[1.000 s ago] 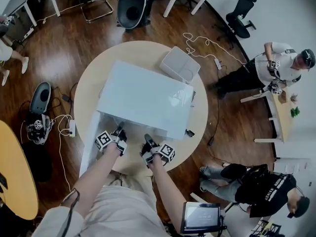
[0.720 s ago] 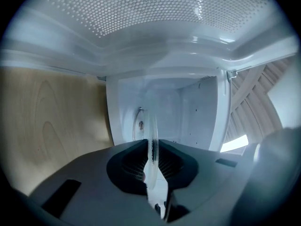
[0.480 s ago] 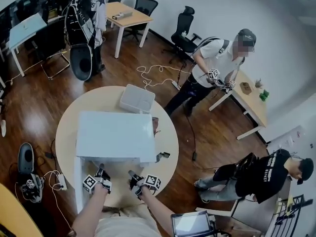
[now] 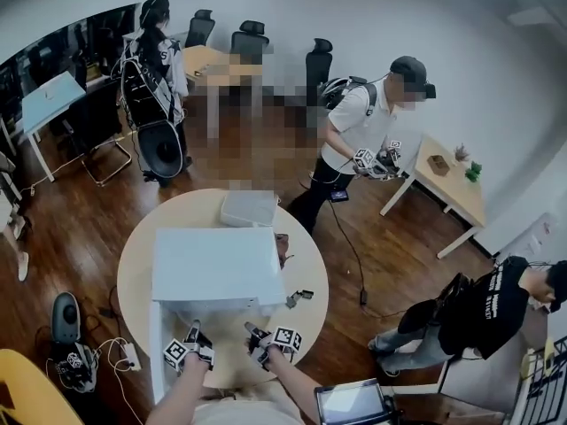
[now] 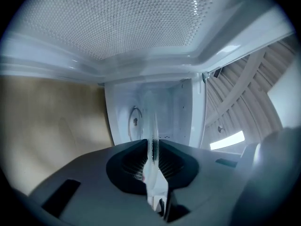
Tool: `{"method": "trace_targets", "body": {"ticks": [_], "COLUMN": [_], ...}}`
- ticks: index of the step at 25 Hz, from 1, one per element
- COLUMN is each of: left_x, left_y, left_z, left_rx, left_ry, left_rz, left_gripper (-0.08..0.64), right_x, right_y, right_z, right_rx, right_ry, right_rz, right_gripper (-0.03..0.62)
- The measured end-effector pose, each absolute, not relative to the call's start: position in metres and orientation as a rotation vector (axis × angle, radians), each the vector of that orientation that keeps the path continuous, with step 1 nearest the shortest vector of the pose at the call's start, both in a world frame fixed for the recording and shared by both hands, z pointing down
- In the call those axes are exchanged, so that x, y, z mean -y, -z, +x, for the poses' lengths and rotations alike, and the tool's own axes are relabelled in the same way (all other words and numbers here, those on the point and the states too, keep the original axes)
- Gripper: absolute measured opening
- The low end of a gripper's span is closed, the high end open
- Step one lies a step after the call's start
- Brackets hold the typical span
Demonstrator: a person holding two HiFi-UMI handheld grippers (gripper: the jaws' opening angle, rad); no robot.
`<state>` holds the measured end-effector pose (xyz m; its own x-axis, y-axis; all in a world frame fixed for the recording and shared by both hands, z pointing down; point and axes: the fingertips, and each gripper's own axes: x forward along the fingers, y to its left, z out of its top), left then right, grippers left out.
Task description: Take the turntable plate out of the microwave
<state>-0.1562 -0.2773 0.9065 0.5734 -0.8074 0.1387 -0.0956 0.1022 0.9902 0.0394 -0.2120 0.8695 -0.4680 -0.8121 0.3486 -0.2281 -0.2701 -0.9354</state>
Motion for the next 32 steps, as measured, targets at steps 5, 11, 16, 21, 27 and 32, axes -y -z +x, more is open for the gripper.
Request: {"method": "trace_targets", "body": {"ticks": [5, 11, 16, 21, 27, 32], "left_x": [0.262, 0.236, 0.211, 0.202, 0.182, 0.169], "left_y": [-0.896, -0.873, -0.871, -0.859, -0.845, -0.838], "left_z": [-0.162, -0.153, -0.153, -0.142, -0.140, -0.141], "left_rx": [0.878, 0.906, 0.945, 0.957, 0.956, 0.961], "left_ry": [0.634, 0.658, 0.668, 0.700, 0.725, 0.784], "left_rz": [1.401, 1.397, 1.410, 1.399, 1.398, 1.381], "left_gripper": [0.040, 0.040, 0.040, 0.041, 0.041, 0.041], "right_x": [0.204, 0.175, 0.157, 0.156, 0.156, 0.164], "right_y": [-0.863, -0.858, -0.856, -0.850, -0.842, -0.836], "right_z": [0.045, 0.082, 0.113, 0.123, 0.128, 0.135], "right_rx": [-1.595, -1.614, -1.587, -1.617, -1.682, -1.746], "right_ry": [1.794, 1.815, 1.827, 1.828, 1.848, 1.857], "right_rz": [-1.224, -1.207, -1.187, -1.148, -1.100, -1.067], "right_gripper": [0.046, 0.046, 0.046, 0.046, 0.046, 0.047]}}
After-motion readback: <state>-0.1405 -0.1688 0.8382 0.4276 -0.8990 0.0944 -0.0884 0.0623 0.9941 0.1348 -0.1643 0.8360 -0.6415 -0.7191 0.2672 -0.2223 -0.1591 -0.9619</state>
